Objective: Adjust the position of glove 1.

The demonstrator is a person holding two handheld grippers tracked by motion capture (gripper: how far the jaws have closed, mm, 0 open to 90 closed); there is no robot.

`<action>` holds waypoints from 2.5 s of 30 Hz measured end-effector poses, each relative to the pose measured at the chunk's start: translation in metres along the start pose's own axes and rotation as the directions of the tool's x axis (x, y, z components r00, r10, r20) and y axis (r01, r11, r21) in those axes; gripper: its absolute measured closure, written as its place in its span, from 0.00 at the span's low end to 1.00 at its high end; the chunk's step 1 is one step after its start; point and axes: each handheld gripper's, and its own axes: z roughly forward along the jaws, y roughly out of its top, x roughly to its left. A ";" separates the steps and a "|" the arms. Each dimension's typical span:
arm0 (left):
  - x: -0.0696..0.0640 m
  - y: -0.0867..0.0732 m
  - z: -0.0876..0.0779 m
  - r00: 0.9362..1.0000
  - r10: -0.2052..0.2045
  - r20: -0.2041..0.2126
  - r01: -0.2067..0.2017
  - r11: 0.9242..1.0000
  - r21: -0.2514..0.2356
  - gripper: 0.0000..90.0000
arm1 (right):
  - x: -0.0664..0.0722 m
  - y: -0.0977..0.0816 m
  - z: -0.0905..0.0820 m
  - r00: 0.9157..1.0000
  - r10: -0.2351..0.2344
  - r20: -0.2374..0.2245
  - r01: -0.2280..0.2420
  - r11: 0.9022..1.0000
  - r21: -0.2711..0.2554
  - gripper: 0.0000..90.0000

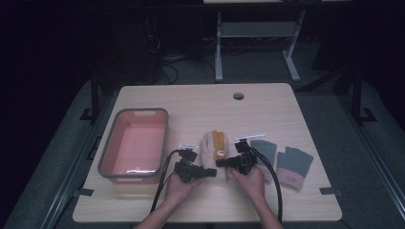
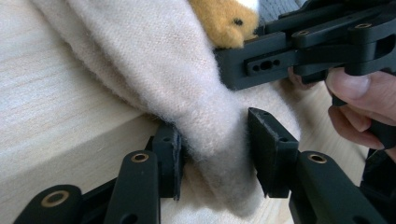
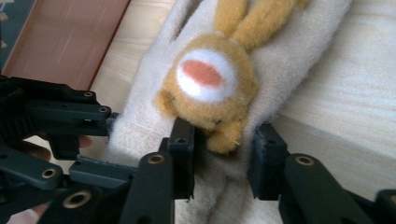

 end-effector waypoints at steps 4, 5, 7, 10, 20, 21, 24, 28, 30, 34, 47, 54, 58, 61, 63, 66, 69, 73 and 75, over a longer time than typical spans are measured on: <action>0.001 0.001 0.000 1.000 -0.015 0.010 0.015 1.000 -0.005 0.68 | 0.000 0.000 0.001 1.000 0.006 -0.001 -0.006 1.000 -0.011 0.82; 0.002 0.001 0.000 1.000 -0.018 0.013 0.018 1.000 -0.007 0.69 | 0.001 0.000 0.000 1.000 -0.004 0.002 0.004 1.000 -0.014 0.84; 0.002 0.001 -0.001 0.999 -0.027 0.018 0.028 1.000 -0.012 0.71 | 0.002 0.001 -0.002 1.000 -0.018 0.007 0.018 1.000 -0.016 0.87; 0.003 0.002 -0.001 0.999 -0.035 0.028 0.035 0.999 -0.018 0.73 | 0.007 0.000 -0.004 0.997 -0.072 0.025 0.073 0.997 -0.025 0.88; 0.000 0.006 -0.005 0.998 -0.042 0.049 0.043 0.999 -0.033 0.74 | 0.007 0.002 -0.015 0.998 -0.062 -0.018 0.061 0.997 -0.051 0.91; 0.000 0.007 -0.005 0.998 -0.040 0.052 0.041 0.998 -0.036 0.74 | 0.007 0.003 -0.016 0.998 -0.062 -0.021 0.061 0.997 -0.053 0.91; -0.002 0.008 -0.007 0.998 -0.029 0.059 0.031 0.998 -0.047 0.74 | 0.006 0.003 -0.021 0.998 -0.052 -0.035 0.050 0.997 -0.062 0.91; -0.006 0.009 -0.010 0.997 -0.026 0.066 0.030 0.998 -0.054 0.74 | 0.011 0.002 -0.026 0.997 -0.074 -0.022 0.072 0.994 -0.079 0.91; -0.007 0.011 -0.012 0.998 -0.013 0.065 0.016 0.998 -0.056 0.74 | 0.012 0.003 -0.028 0.997 -0.075 -0.030 0.072 0.994 -0.085 0.91; -0.009 0.014 -0.016 0.998 -0.003 0.070 0.008 0.998 -0.065 0.74 | 0.012 0.006 -0.032 0.997 -0.069 -0.044 0.065 0.994 -0.086 0.91; -0.020 0.024 -0.036 0.996 0.043 0.072 -0.035 0.994 -0.102 0.74 | 0.026 0.016 -0.048 0.993 -0.091 -0.074 0.082 0.990 -0.114 0.91; -0.021 0.032 -0.051 0.995 0.047 0.083 -0.036 0.991 -0.126 0.74 | 0.036 0.028 -0.053 0.991 -0.101 -0.092 0.090 0.989 -0.117 0.91; -0.021 0.035 -0.059 0.995 0.052 0.088 -0.040 0.990 -0.135 0.74 | 0.042 0.034 -0.056 0.989 -0.110 -0.098 0.099 0.989 -0.111 0.91; -0.021 0.038 -0.064 0.994 0.058 0.088 -0.045 0.989 -0.144 0.74 | 0.048 0.039 -0.058 0.988 -0.117 -0.097 0.107 0.988 -0.108 0.91; -0.021 0.037 -0.068 0.994 0.063 0.092 -0.048 0.986 -0.158 0.74 | 0.050 0.041 -0.059 0.988 -0.116 -0.103 0.105 0.989 -0.104 0.91; -0.021 0.037 -0.069 0.994 0.065 0.093 -0.049 0.985 -0.165 0.74 | 0.052 0.045 -0.059 0.986 -0.122 -0.110 0.112 0.989 -0.094 0.91; -0.019 0.038 -0.072 0.993 0.051 0.105 -0.032 0.985 -0.171 0.74 | 0.055 0.048 -0.059 0.986 -0.125 -0.109 0.116 0.989 -0.087 0.91; -0.017 0.040 -0.075 0.992 0.056 0.111 -0.036 0.984 -0.174 0.74 | 0.056 0.050 -0.059 0.985 -0.125 -0.115 0.115 0.990 -0.085 0.91; -0.015 0.040 -0.075 0.992 0.057 0.110 -0.037 0.984 -0.177 0.74 | 0.055 0.051 -0.057 0.986 -0.121 -0.117 0.112 0.990 -0.081 0.91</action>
